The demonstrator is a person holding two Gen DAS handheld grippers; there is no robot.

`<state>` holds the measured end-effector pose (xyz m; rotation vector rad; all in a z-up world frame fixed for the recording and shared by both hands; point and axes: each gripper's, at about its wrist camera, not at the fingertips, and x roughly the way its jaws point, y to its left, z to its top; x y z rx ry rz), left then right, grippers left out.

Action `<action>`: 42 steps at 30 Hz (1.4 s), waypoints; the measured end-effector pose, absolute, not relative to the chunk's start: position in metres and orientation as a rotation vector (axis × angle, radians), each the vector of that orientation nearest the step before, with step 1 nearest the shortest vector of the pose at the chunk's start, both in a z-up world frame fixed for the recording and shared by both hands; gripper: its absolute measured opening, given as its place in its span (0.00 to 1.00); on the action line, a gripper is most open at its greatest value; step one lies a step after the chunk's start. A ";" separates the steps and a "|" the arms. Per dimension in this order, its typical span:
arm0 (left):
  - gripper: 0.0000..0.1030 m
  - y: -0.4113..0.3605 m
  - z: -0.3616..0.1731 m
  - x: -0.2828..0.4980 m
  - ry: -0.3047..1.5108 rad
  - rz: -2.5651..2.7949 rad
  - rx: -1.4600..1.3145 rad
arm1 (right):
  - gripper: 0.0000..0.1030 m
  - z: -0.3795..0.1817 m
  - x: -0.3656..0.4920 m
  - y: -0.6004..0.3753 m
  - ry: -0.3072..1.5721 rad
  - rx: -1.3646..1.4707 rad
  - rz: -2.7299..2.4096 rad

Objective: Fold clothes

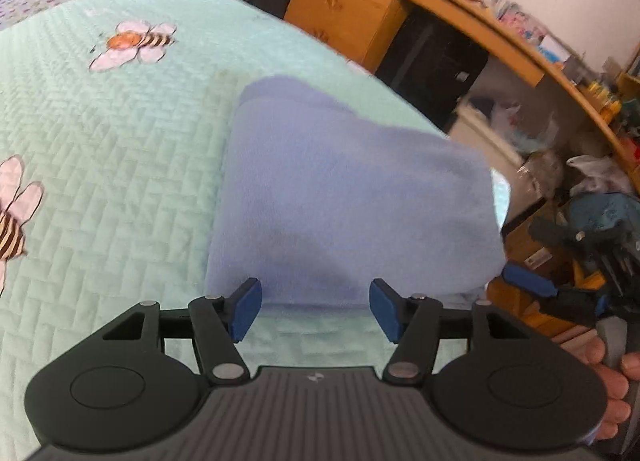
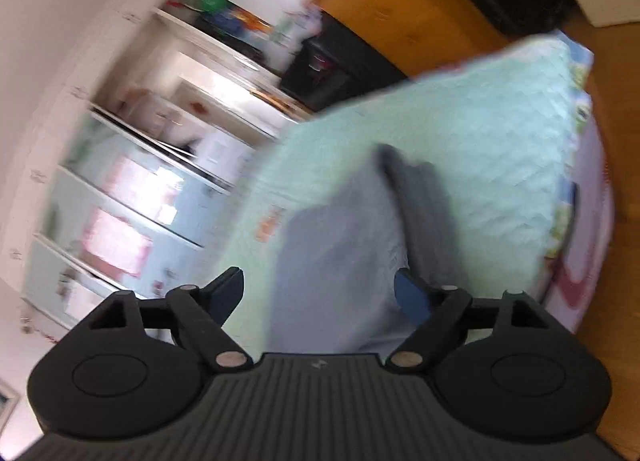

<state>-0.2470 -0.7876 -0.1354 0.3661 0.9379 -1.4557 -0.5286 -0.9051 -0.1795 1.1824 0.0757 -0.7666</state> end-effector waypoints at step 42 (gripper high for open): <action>0.70 -0.705 -0.006 -0.312 0.549 -1.257 0.612 | 0.85 -0.003 -0.460 -0.743 0.475 0.540 -1.175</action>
